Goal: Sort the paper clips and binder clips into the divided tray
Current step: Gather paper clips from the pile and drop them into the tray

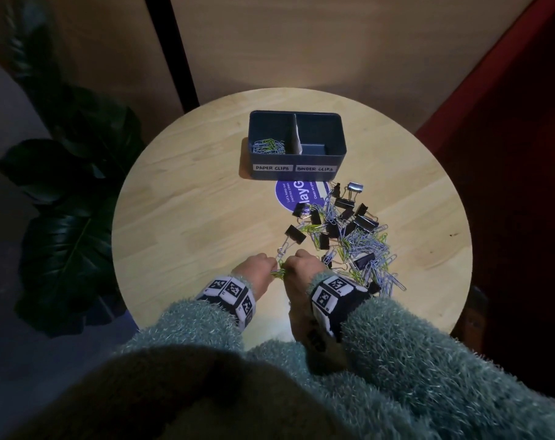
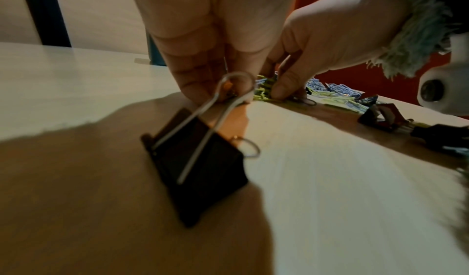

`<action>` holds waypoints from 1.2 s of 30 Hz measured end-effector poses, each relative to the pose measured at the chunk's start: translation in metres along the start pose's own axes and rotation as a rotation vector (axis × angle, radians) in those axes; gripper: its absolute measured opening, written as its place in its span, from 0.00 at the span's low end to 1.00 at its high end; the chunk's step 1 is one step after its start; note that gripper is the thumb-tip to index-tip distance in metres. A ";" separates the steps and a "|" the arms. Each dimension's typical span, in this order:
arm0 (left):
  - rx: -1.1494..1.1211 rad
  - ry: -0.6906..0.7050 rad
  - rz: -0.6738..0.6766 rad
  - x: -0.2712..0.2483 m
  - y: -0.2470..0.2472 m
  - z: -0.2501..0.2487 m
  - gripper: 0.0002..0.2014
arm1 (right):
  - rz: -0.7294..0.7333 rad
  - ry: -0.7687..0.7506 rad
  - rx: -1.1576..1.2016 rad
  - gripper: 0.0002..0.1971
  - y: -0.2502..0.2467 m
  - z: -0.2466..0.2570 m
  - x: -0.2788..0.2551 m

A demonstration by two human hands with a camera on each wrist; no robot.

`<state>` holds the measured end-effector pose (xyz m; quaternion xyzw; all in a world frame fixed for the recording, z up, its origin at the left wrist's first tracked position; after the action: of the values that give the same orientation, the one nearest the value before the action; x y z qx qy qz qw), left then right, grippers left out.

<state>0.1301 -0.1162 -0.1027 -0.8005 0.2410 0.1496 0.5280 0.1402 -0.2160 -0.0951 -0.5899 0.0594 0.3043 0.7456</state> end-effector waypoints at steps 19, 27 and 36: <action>-0.701 -0.181 -0.075 0.002 -0.037 0.030 0.03 | 0.090 0.157 0.396 0.15 -0.041 -0.014 0.004; -0.950 -0.108 -0.209 0.033 -0.121 0.026 0.04 | -0.134 0.166 0.681 0.11 -0.117 -0.039 0.045; -1.052 -0.169 -0.515 0.087 -0.209 0.006 0.09 | -0.378 0.185 0.725 0.06 -0.200 -0.025 0.114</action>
<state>0.3168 -0.0626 0.0135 -0.9728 -0.1102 0.1793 0.0969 0.3444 -0.2190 0.0151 -0.3144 0.1199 0.0673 0.9393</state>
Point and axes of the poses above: each hand's wrist, its own x-axis towards the middle knuckle, its own y-axis out of the palm, z = x × y, the point moved 6 cm from there along x, towards the middle knuckle, and after that the axes turned 4 degrees about -x, right-handed, at the moved point
